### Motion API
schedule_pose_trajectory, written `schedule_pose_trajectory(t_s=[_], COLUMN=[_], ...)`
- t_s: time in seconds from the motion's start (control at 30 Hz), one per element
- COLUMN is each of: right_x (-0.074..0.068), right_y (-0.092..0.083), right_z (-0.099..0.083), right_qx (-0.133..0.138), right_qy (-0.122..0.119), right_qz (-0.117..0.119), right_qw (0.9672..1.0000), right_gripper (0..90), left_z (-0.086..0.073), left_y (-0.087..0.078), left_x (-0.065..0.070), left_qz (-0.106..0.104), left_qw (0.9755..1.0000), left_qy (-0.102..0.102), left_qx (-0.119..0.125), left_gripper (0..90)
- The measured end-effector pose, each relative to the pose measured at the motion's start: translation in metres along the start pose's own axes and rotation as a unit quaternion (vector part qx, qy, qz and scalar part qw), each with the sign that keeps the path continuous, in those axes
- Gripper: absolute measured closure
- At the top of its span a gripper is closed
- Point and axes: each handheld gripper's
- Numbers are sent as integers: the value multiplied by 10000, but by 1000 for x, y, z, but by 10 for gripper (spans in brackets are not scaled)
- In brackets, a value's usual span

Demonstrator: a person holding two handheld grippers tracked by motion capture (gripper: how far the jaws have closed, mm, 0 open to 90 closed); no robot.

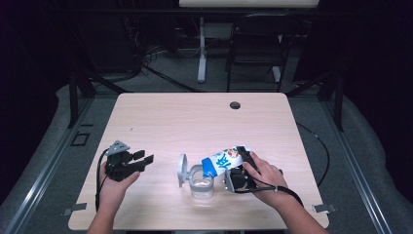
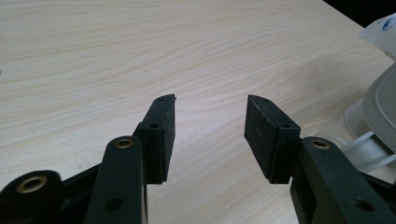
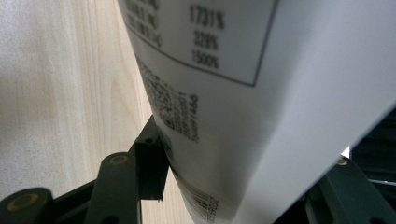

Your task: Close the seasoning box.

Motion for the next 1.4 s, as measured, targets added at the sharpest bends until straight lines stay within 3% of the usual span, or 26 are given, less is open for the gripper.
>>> schedule_pose_trajectory(t_s=[0.23,0.47,1.17,1.23,1.27,1.33,1.4], right_x=[0,2,11,14,13,15,15], right_y=[1,0,0,0,1,-1,0], right_z=[0,0,0,0,0,1,1], right_qx=[97,0,8,-33,57,-114,-41], right_qy=[-37,-151,-317,-428,-366,-507,-503], right_qz=[-37,1,466,480,525,534,521], right_qw=[9999,9999,9984,9979,9979,9972,9974], right_gripper=[462,462,464,464,464,464,464], left_z=[0,0,-1,-1,-1,-1,-1], left_y=[0,-1,0,0,0,0,1], left_x=[0,0,-2,-2,-2,-2,-2], left_qz=[27,12,0,39,38,40,24], left_qw=[10000,10000,10000,10000,10000,10000,10000], left_qy=[-31,-24,-32,-24,-24,-24,-41], left_qx=[17,2,2,10,9,4,19], left_gripper=[537,537,537,537,537,537,537])
Point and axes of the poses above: each handheld gripper's, and its own axes: y roughly forward along the jaws, z roughly out of its top, x roughly to its right, and after that the axes turned 8 degrees about -x, right-handed
